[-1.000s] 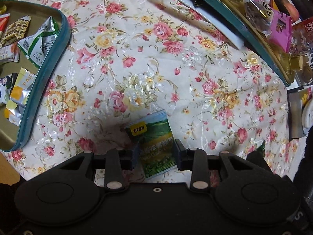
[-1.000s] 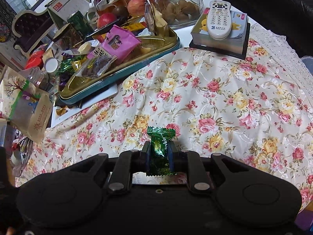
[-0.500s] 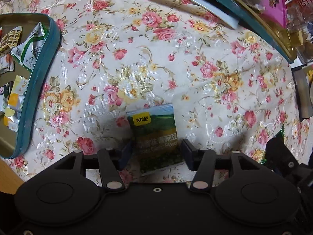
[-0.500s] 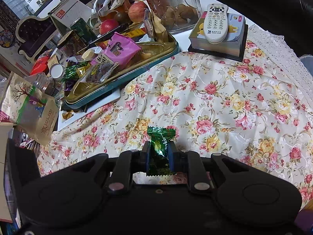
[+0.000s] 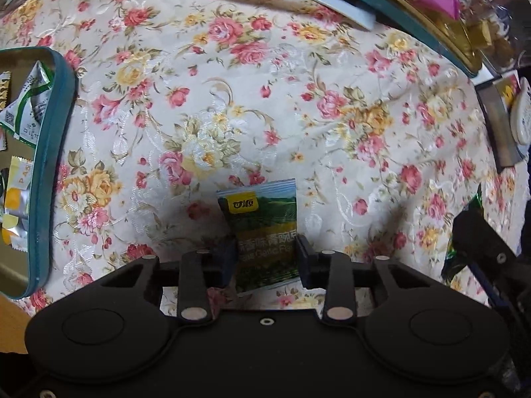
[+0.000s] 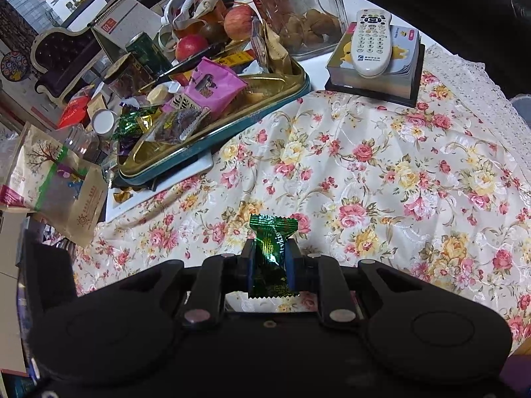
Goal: Organize snacks
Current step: 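Grasp the green pea bag with the left tool while the right tool holds the green candy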
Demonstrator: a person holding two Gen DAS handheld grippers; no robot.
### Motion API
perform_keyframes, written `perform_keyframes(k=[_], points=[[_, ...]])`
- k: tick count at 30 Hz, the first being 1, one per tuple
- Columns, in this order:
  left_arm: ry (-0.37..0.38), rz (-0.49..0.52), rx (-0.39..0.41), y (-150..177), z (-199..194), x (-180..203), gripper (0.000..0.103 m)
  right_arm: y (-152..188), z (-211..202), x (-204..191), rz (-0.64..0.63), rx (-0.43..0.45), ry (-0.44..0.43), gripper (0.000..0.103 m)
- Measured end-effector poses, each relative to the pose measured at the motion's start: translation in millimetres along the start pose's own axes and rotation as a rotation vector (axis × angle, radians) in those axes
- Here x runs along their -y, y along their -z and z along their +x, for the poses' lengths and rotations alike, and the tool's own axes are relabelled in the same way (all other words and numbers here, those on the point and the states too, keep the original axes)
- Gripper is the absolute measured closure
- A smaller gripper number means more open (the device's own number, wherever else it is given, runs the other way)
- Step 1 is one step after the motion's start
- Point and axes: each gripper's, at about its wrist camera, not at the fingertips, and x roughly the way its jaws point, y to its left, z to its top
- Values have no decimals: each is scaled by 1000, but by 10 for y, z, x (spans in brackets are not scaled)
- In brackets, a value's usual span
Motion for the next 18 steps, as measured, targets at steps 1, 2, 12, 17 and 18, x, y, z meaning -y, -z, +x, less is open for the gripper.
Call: perform_keyframes(k=[1, 2, 12, 17, 18], points=[[-2, 10, -9, 1, -2, -3, 58, -2, -14, -2, 2, 2, -1, 83], [-1, 21, -11, 0, -24, -17, 58, -3, -23, -6, 3, 2, 0, 83], [14, 126, 61, 136, -629, -269, 59, 44, -28, -71, 40, -47, -21, 83], [-46, 197, 129, 163, -879, -444, 59, 109, -65, -207, 2, -44, -10, 83], [-49, 209, 134, 159, -882, -485, 59, 124, -69, -238, -5, -45, -8, 83]])
